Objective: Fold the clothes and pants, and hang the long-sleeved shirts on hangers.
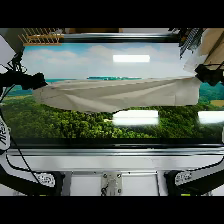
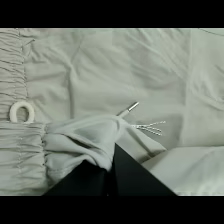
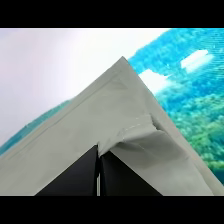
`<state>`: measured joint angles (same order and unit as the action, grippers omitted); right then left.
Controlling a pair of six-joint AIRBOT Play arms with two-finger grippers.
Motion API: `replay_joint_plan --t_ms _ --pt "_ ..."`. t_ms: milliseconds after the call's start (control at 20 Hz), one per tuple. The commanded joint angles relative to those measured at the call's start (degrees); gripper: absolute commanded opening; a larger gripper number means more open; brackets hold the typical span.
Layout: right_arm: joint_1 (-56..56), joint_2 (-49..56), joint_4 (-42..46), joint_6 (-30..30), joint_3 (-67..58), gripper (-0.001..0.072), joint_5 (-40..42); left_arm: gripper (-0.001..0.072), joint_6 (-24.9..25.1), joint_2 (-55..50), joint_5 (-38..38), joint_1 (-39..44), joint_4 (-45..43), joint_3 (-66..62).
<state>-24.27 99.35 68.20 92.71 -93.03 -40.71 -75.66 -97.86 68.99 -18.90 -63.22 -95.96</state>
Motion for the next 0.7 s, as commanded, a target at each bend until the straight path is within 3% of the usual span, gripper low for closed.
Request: replay_joint_plan --t_ms 0,650 --pt "2.16 2.86 -0.07 0.61 -0.33 0.0005 8.59 0.001 -0.57 -5.31 -1.6 0.61 0.31 -4.48" --pt "5.88 9.66 -2.56 2.1 -0.33 0.0008 25.33 0.0011 -1.33 -12.98 -10.25 2.73 3.63 -6.75"
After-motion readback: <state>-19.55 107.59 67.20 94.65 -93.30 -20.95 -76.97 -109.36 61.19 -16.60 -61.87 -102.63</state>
